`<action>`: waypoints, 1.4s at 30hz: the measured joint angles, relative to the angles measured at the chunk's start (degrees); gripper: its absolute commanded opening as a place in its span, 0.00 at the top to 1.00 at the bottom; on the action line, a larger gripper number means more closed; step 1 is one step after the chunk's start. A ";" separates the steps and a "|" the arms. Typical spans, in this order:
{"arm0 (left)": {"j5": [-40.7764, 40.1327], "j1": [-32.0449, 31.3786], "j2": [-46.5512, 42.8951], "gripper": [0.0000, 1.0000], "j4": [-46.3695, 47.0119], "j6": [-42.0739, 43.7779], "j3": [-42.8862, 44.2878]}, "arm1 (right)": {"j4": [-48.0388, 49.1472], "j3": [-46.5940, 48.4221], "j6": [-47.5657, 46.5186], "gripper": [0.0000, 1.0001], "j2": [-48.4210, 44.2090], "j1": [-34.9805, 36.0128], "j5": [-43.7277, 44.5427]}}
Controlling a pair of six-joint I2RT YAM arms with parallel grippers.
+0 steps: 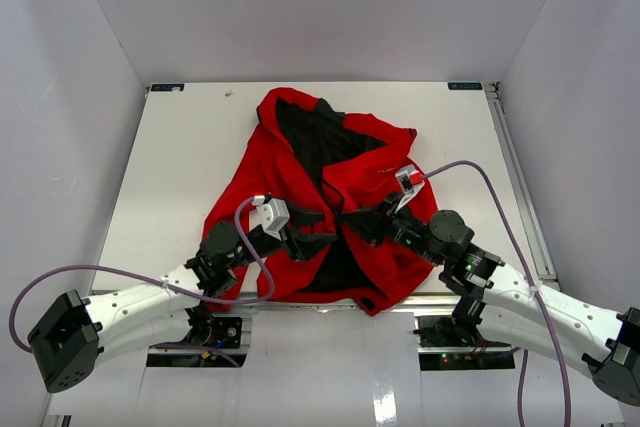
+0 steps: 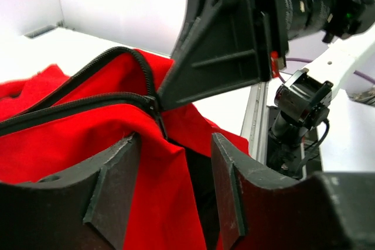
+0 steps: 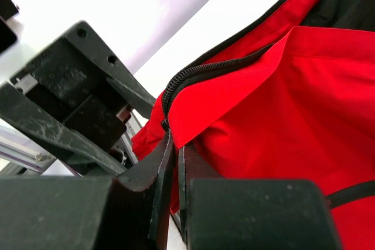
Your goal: Zip up the jacket
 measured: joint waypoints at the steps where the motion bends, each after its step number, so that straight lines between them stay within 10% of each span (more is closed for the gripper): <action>1: -0.41 0.00 -0.41 0.37 -1.32 -0.66 0.43 | 0.06 -0.33 0.00 0.92 -0.13 0.00 -0.07; 23: -5.19 -0.02 -5.23 0.39 -17.60 -13.59 3.89 | 0.91 -3.77 0.24 0.92 -1.10 0.00 -2.79; 27: -5.24 0.00 -3.74 0.57 -16.45 -13.96 3.89 | 1.75 -4.17 0.30 0.92 -1.03 0.00 -2.82; 31: -5.01 0.00 -1.43 0.98 -15.62 -14.03 3.89 | 2.02 -4.62 0.61 0.92 -0.89 0.00 -3.03; 42: -4.08 -0.02 -1.74 1.00 -17.32 -9.62 3.96 | 1.11 -4.45 0.64 0.92 -0.57 0.05 -3.04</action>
